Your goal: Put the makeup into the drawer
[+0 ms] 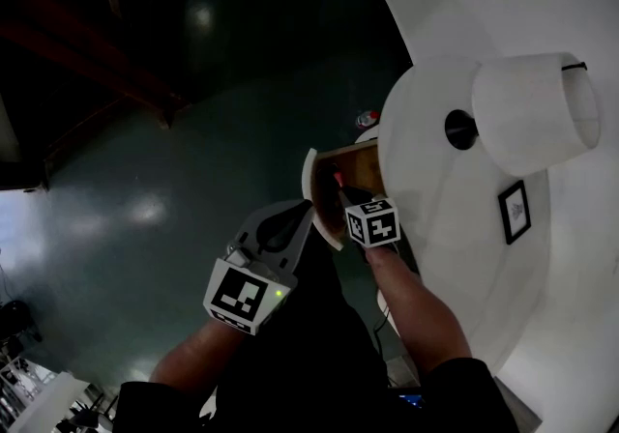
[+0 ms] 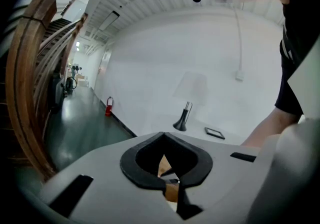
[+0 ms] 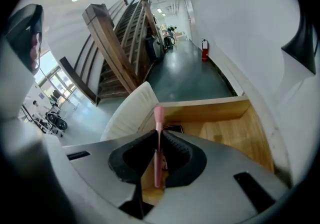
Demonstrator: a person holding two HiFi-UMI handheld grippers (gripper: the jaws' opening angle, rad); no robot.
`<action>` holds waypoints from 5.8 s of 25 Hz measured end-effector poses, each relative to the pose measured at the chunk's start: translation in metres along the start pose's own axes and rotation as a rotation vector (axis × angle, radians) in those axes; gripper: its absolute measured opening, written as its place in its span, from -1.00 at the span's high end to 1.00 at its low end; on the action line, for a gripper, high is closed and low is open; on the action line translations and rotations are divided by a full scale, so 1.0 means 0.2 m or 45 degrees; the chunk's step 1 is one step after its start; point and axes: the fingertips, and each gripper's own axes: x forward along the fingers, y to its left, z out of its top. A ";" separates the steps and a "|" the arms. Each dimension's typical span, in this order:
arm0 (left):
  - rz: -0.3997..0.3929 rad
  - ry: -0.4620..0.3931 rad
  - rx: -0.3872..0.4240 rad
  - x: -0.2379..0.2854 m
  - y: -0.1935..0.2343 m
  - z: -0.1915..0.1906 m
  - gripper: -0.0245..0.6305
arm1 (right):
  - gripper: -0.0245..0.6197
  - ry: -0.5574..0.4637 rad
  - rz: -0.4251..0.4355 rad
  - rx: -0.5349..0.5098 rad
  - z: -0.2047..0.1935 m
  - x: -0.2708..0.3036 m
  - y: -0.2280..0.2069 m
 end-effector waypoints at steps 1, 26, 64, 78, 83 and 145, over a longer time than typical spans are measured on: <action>0.003 0.003 -0.003 0.00 0.00 -0.01 0.89 | 0.78 0.001 0.001 -0.001 0.00 0.00 0.00; 0.026 0.037 -0.038 -0.01 0.02 -0.09 0.89 | 0.78 0.117 -0.020 -0.040 -0.12 0.12 -0.03; 0.104 0.077 -0.127 -0.05 0.16 -0.24 0.89 | 0.78 0.572 -0.048 -0.055 -0.42 0.36 -0.19; 0.114 0.013 -0.095 -0.18 0.13 -0.10 0.89 | 0.78 0.241 -0.027 -0.093 -0.14 0.13 0.02; 0.103 0.004 -0.042 -0.30 0.07 -0.01 0.89 | 0.78 0.016 -0.004 -0.055 0.02 -0.15 0.20; -0.803 -0.113 0.391 -0.70 -2.18 0.33 0.89 | 0.88 -1.297 -0.679 0.272 -0.97 -3.19 0.70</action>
